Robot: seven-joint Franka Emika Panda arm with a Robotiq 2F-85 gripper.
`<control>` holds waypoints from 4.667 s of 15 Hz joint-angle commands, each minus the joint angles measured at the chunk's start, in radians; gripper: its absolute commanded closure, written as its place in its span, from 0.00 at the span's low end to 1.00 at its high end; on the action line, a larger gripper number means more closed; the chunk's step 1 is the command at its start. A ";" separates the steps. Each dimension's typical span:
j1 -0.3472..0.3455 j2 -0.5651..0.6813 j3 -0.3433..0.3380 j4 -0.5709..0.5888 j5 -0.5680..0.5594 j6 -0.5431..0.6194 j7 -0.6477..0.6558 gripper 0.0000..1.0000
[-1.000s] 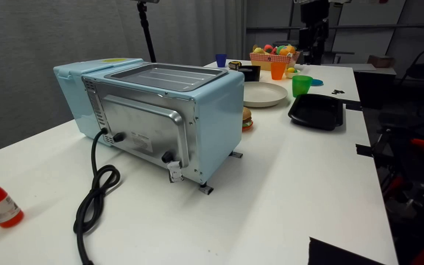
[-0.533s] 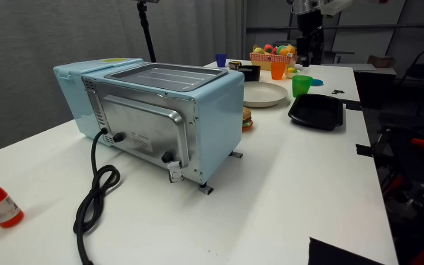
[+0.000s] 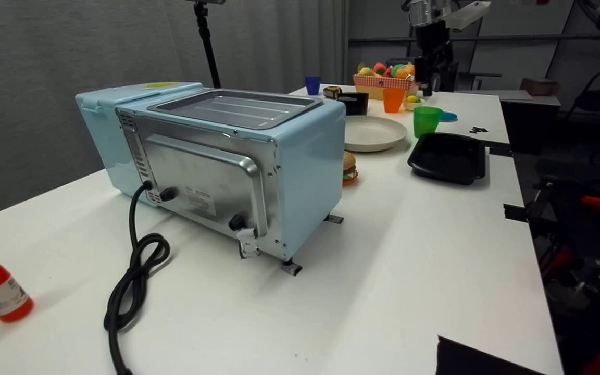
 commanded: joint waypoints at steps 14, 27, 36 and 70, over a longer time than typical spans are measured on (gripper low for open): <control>-0.030 0.096 0.025 0.072 0.005 -0.013 -0.068 0.00; -0.112 0.251 0.076 0.202 -0.012 -0.019 -0.361 0.00; -0.121 0.281 0.089 0.233 -0.013 -0.021 -0.419 0.47; 0.015 0.082 0.194 0.167 0.211 0.256 -0.051 0.47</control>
